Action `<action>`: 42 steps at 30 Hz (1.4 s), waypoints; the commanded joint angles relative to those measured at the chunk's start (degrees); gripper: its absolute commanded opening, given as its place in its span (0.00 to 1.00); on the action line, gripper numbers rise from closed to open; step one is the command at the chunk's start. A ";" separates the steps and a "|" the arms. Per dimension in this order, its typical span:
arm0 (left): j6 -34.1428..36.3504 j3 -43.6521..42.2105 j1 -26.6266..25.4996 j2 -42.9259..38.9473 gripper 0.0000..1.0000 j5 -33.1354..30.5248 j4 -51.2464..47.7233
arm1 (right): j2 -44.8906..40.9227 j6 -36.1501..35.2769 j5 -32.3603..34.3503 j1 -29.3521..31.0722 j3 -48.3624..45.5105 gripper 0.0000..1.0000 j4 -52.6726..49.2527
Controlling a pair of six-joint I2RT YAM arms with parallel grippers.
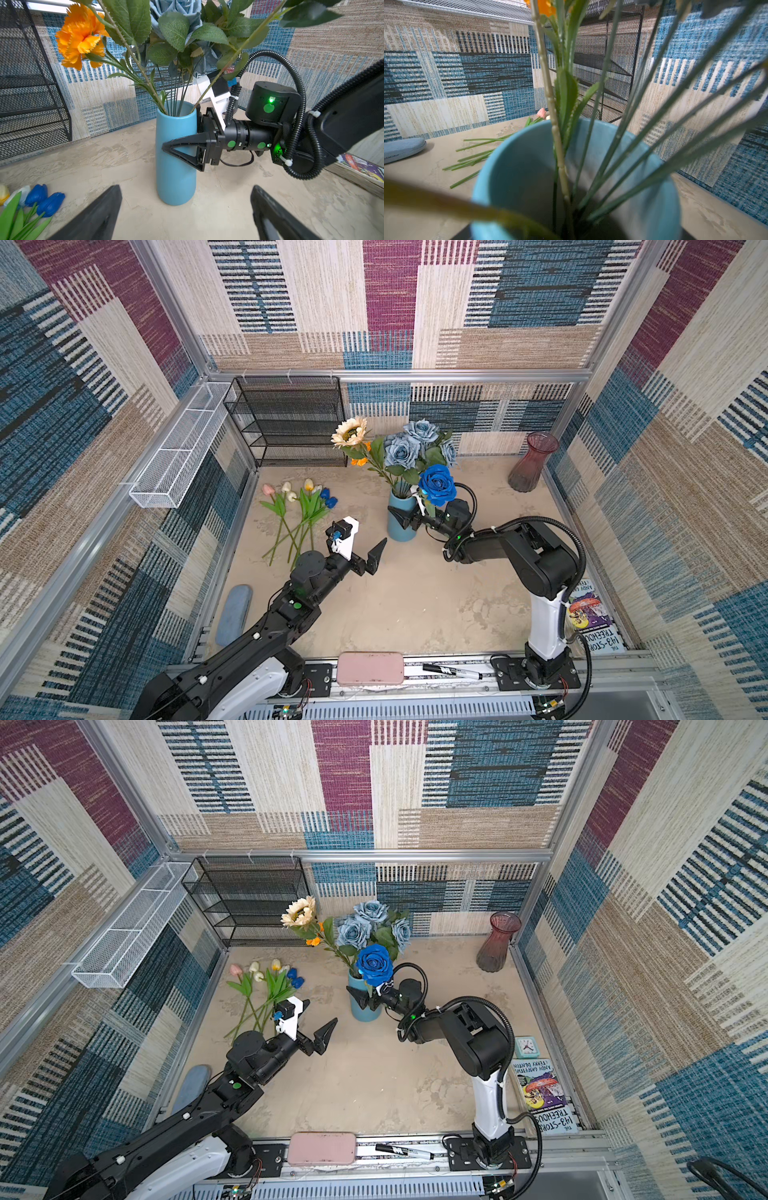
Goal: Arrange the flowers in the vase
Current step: 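Slide the light-blue vase farther from the robot with the right gripper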
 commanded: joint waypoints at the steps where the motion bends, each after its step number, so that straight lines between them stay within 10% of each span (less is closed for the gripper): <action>1: 2.02 0.00 0.05 -1.16 1.00 -0.59 -0.03 | 1.01 -1.27 -8.82 -2.21 4.31 0.42 3.86; 8: 2.92 -0.75 0.05 -3.54 1.00 -2.22 -1.93 | 11.45 -2.52 -21.13 -7.36 24.12 0.33 -4.60; 26: 4.32 -1.02 0.05 -3.31 1.00 -4.88 -2.94 | 52.06 3.60 -24.95 -10.12 95.22 0.31 -23.33; 36: 4.33 -0.36 0.05 -0.30 1.00 -4.52 -0.85 | 52.89 3.75 -21.65 -10.19 92.51 0.38 -22.32; 42: 4.42 0.53 0.07 0.42 1.00 -3.75 -1.22 | 53.62 4.45 -17.97 -10.38 92.61 0.80 -20.28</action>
